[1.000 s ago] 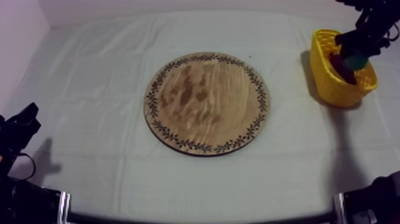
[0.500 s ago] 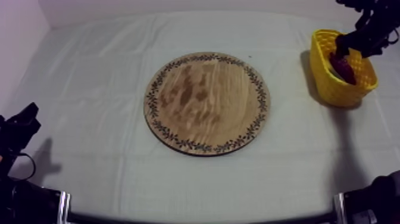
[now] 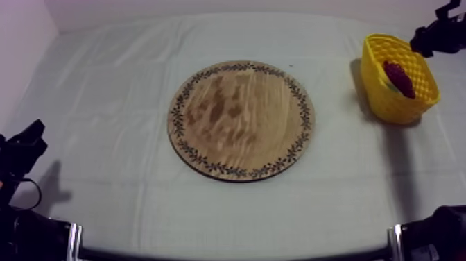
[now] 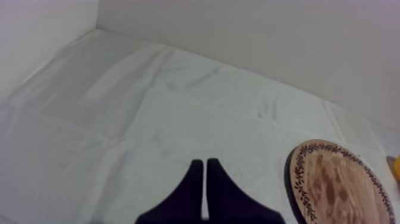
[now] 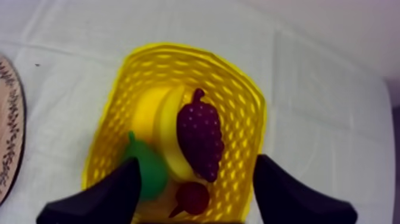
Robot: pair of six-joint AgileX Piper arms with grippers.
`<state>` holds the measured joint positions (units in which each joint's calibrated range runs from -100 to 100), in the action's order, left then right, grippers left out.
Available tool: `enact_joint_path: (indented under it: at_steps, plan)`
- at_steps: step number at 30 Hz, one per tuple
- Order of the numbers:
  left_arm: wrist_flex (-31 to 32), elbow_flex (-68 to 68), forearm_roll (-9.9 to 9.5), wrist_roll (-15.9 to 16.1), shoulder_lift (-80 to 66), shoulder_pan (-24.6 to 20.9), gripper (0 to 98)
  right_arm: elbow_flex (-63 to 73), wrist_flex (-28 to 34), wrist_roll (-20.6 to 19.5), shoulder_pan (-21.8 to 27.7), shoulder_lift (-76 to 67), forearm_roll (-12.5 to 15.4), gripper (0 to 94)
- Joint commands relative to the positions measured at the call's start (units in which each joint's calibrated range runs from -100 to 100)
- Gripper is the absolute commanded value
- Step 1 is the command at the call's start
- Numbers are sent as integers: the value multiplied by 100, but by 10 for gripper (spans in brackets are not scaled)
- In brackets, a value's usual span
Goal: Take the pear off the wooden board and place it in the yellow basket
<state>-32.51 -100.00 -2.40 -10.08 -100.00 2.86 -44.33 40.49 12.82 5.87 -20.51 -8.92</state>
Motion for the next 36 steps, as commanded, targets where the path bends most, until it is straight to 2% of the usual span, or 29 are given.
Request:
enact_joint_path:
  at_steps: [1,8,13,21,24,29,32,36]
  plan:
    - [1,0,-2,-1,0,0,1,-489,-144,110,-10,-956,90,510]
    - [1,0,-2,-1,0,0,1,-1704,-641,269,-60,-2499,321,526]
    - [1,0,-2,-1,0,0,1,-2775,-943,302,-145,-3659,356,514]
    - [1,0,-2,-1,0,0,1,-4061,-728,415,-313,-5592,559,474]
    - [1,0,-2,-1,0,0,1,-4516,-684,283,-398,-6137,531,407]
    - [1,0,-2,-1,0,0,1,-5136,-759,8,-480,-6819,571,207]
    - [1,0,-2,-1,0,0,1,-5400,-736,31,-506,-7186,817,80]
    - [1,0,-2,-1,0,0,1,-5502,-533,-312,-531,-7437,972,21]
